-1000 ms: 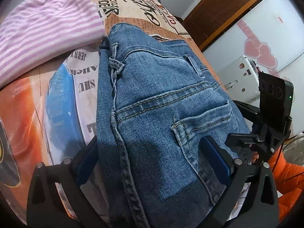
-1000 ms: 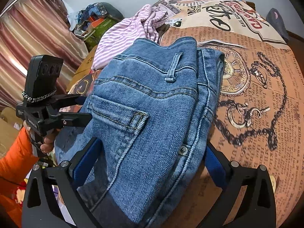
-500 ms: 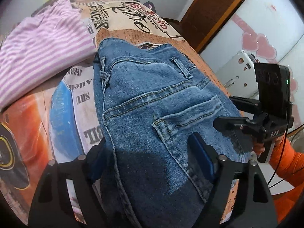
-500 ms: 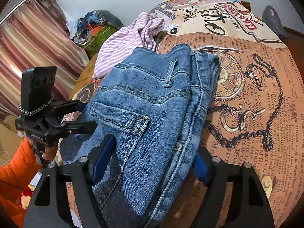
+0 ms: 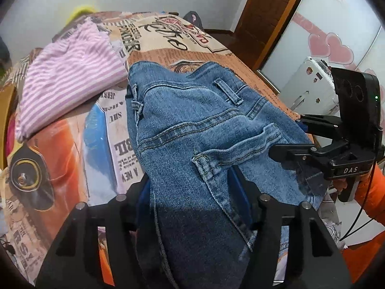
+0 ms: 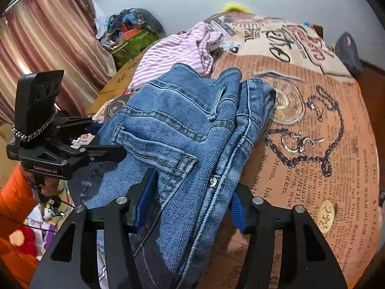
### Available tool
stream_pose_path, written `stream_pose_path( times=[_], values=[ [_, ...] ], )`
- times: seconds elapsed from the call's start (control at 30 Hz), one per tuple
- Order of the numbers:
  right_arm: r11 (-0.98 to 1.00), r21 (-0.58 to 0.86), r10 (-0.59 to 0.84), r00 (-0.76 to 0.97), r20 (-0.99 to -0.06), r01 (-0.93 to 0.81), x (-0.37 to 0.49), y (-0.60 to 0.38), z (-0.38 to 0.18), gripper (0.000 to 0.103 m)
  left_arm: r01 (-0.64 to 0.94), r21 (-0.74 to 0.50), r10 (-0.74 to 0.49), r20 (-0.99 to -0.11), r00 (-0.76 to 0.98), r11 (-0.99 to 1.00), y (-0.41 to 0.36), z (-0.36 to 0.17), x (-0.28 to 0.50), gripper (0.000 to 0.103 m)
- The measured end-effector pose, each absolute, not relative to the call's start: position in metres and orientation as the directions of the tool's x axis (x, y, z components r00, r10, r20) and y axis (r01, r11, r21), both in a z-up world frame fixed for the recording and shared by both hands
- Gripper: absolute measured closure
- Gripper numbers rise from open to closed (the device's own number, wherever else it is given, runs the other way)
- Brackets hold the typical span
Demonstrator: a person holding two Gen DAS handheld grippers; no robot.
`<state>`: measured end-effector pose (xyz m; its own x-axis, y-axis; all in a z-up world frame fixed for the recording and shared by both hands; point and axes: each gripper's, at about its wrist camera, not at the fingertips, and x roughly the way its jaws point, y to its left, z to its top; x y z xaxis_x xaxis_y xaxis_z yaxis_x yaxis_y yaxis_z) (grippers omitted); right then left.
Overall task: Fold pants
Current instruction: 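Grasp the folded jeans bundle with both tools, then lift the jeans bundle with both tools and carry it onto the striped shirt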
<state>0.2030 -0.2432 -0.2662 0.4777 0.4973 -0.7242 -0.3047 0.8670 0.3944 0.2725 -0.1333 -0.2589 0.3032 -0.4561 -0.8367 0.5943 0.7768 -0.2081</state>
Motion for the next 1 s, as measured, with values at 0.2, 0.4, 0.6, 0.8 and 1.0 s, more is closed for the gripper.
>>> stream_pose_path(
  times=[0.2, 0.4, 0.6, 0.8, 1.0],
  values=[
    [0.872, 0.383, 0.489, 0.515, -0.704, -0.305, 0.202, -0.241, -0.251, 0.056, 0.588, -0.204, -0.473, -0.81, 0.348, 0.783, -0.128, -0.242, 0.271, 0.046],
    [0.879, 0.349, 0.476, 0.574, -0.666, -0.324, 0.208, -0.238, -0.226, 0.057, 0.589, -0.173, -0.485, -0.765, 0.425, 0.79, -0.122, -0.212, 0.274, 0.046],
    [0.883, 0.296, 0.468, 0.638, -0.612, -0.364, 0.228, -0.23, -0.195, 0.057, 0.581, -0.129, -0.485, -0.707, 0.514, 0.804, -0.112, -0.179, 0.29, 0.046],
    [0.877, 0.258, 0.477, 0.68, -0.556, -0.405, 0.26, -0.217, -0.172, 0.057, 0.551, -0.104, -0.471, -0.662, 0.583, 0.828, -0.092, -0.157, 0.322, 0.046],
    [0.866, 0.227, 0.495, 0.696, -0.52, -0.446, 0.302, -0.195, -0.161, 0.057, 0.509, -0.09, -0.444, -0.634, 0.633, 0.856, -0.068, -0.145, 0.363, 0.046]
  ],
)
